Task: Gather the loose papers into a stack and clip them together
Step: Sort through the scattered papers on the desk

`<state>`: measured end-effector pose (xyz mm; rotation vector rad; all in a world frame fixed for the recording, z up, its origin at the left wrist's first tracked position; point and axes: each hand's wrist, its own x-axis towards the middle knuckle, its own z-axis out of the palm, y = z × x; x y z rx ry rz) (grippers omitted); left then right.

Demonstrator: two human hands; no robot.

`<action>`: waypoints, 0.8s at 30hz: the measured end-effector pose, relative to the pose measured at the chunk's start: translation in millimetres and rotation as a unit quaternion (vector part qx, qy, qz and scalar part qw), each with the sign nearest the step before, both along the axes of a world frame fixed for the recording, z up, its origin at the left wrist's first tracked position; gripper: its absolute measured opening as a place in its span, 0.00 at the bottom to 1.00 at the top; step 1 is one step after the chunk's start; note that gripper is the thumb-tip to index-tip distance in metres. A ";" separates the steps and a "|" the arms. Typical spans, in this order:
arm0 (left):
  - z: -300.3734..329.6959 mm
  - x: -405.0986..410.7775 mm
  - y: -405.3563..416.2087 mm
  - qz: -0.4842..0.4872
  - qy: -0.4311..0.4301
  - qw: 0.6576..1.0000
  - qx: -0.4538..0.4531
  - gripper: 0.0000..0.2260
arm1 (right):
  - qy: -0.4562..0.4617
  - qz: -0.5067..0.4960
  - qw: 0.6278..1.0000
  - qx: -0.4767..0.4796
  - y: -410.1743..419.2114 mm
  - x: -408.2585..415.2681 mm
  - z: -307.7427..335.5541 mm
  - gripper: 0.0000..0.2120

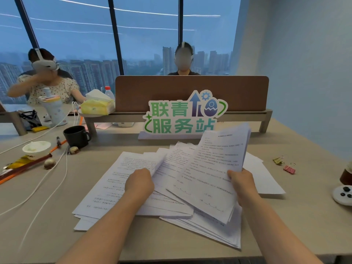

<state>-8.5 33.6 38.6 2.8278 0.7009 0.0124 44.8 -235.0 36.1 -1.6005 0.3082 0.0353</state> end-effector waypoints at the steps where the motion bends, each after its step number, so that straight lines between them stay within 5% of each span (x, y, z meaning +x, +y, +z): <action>1: 3.8 0.2 -0.1 0.003 -0.018 1.000 -0.007 0.10 | 0.005 0.005 1.000 0.002 1.2 -0.2 -0.7 0.10; 15: 19.5 8.8 -82.6 -0.114 -0.159 0.977 -0.079 0.13 | 0.038 0.054 0.995 0.070 44.8 -14.0 -11.5 0.13; 20: 7.4 5.8 -110.7 -0.150 -0.152 0.973 -0.088 0.12 | 0.006 0.051 0.995 0.081 56.1 -19.0 -15.7 0.31; 24: 4.7 1.4 -121.9 -0.183 -0.124 0.969 -0.109 0.11 | 0.029 0.068 0.994 0.082 55.9 -17.9 -12.9 0.20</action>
